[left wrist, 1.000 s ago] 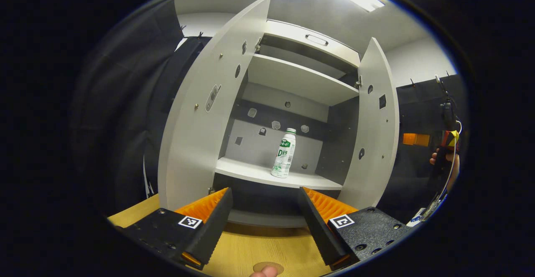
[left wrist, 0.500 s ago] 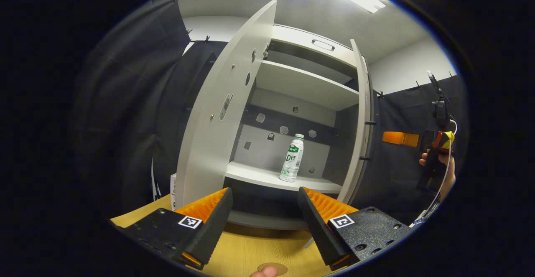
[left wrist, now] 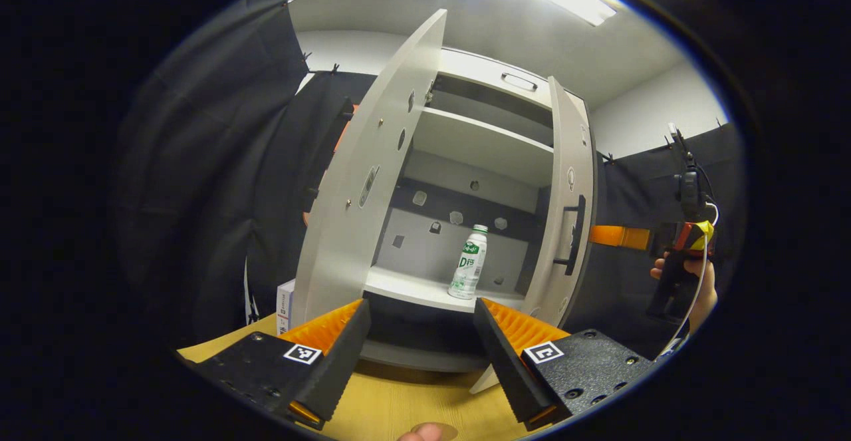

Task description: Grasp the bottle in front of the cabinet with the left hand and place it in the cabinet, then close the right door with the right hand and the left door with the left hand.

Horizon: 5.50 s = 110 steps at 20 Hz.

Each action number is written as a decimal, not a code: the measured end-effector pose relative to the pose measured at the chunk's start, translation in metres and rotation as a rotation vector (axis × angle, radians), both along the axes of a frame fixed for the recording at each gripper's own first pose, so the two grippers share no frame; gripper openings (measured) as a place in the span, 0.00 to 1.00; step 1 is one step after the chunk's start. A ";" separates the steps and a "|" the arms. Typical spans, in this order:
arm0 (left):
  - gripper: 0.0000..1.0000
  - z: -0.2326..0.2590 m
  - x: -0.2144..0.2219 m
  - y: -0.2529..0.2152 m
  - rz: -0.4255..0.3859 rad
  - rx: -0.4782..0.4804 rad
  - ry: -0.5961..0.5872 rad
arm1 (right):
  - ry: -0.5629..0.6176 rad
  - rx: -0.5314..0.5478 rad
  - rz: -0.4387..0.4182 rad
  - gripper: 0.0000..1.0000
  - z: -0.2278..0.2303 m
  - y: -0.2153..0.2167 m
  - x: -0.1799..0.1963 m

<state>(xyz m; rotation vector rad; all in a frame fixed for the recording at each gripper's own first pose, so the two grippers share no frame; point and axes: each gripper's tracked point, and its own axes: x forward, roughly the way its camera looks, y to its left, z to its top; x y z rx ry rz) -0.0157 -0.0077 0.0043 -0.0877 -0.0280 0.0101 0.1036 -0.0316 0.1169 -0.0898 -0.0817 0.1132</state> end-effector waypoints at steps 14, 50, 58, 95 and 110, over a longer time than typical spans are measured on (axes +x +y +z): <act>0.95 0.072 -0.044 0.133 0.365 0.001 -0.116 | 0.034 0.020 0.004 0.95 -0.013 0.021 0.051; 0.93 0.107 0.029 0.142 0.382 0.150 -0.162 | 0.077 0.111 -0.092 0.96 -0.052 -0.059 -0.060; 0.93 0.096 0.038 0.087 0.236 0.151 -0.143 | 0.071 0.098 -0.100 0.96 -0.050 -0.064 -0.069; 0.95 0.050 0.187 -0.062 -0.130 0.071 -0.072 | 0.097 0.117 -0.252 0.96 -0.056 -0.111 -0.109; 0.95 0.064 0.188 -0.066 -0.131 0.101 -0.102 | 0.105 0.126 -0.228 0.96 -0.058 -0.106 -0.106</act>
